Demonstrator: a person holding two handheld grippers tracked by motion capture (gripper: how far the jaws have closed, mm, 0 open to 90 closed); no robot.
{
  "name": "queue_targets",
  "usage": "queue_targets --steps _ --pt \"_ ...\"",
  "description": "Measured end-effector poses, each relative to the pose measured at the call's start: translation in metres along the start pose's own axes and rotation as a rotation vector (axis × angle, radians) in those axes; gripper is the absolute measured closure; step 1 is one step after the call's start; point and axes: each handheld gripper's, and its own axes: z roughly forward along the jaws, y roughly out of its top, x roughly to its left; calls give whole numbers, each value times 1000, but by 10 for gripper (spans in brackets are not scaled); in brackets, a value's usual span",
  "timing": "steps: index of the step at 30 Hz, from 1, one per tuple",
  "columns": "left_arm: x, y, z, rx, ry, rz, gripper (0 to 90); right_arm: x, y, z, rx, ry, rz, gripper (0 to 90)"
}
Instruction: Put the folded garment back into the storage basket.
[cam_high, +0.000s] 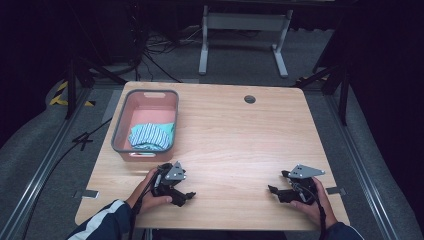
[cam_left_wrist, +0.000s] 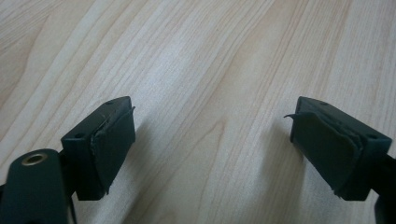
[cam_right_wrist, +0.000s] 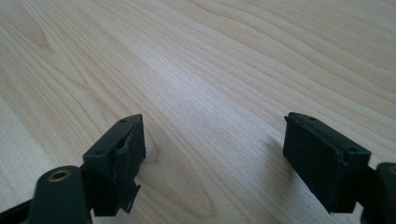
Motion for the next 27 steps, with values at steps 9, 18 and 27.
queue_targets --steps 9,18,27 --pt "2 2 3 8 3 2 80 0 0 0 3 -5 7 189" --pt "4 4 4 23 -3 7 46 0 0 0 2 -6 6 182" --pt "5 5 6 24 -3 8 23 -1 0 1 3 -2 0 181"
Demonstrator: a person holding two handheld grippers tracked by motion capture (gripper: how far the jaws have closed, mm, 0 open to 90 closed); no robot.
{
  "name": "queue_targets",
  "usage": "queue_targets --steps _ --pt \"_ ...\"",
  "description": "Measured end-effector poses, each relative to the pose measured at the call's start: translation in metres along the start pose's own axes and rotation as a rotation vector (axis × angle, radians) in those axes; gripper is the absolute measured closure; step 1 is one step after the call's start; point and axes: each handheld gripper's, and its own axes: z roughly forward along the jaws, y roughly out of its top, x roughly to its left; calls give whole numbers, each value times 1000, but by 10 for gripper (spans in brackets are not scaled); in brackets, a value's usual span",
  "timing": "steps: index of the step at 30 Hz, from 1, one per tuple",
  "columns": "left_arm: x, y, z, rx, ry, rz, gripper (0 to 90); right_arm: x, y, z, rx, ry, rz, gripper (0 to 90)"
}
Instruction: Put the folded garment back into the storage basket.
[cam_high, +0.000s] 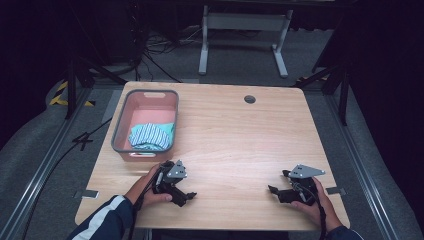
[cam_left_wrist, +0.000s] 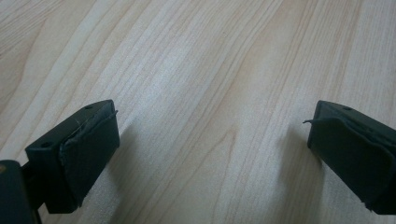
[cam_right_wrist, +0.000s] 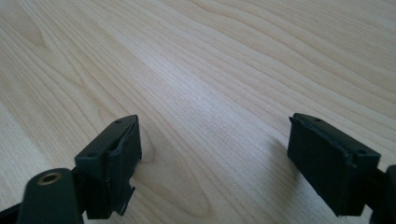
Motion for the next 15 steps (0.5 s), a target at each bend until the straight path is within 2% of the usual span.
queue_targets --steps 15 --pt "1 1 1 11 3 -6 0 1 -1 -1 6 -31 24 153"
